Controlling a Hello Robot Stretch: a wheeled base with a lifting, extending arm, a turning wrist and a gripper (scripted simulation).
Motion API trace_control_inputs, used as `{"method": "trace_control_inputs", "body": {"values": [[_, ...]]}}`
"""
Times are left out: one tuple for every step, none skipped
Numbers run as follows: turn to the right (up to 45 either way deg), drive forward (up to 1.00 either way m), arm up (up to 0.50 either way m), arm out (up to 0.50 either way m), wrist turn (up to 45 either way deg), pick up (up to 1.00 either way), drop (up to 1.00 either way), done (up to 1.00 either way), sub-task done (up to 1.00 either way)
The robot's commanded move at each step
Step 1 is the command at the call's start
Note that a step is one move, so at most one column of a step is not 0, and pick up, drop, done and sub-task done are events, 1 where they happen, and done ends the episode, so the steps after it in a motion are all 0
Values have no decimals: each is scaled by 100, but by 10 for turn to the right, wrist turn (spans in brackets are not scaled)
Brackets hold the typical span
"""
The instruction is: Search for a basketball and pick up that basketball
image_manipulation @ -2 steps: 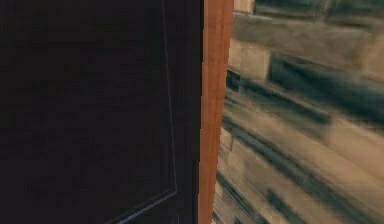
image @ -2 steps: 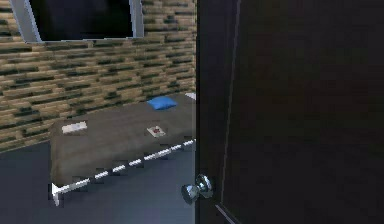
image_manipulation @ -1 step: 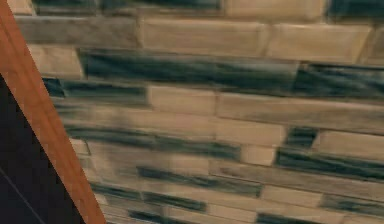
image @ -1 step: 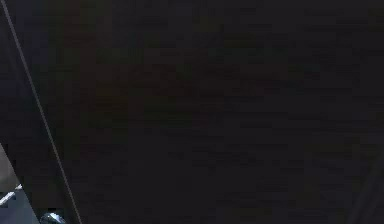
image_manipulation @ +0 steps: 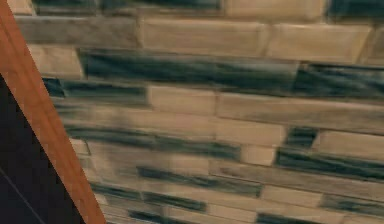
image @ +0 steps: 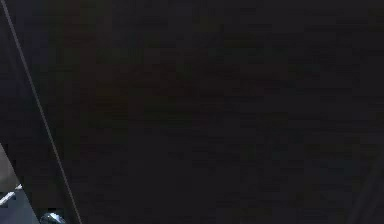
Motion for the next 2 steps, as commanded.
{"method": "trace_control_inputs", "body": {"values": [[-450,0,0,0,0,0,0,0,0],[-120,0,0,0,0,0,0,0,0]]}}
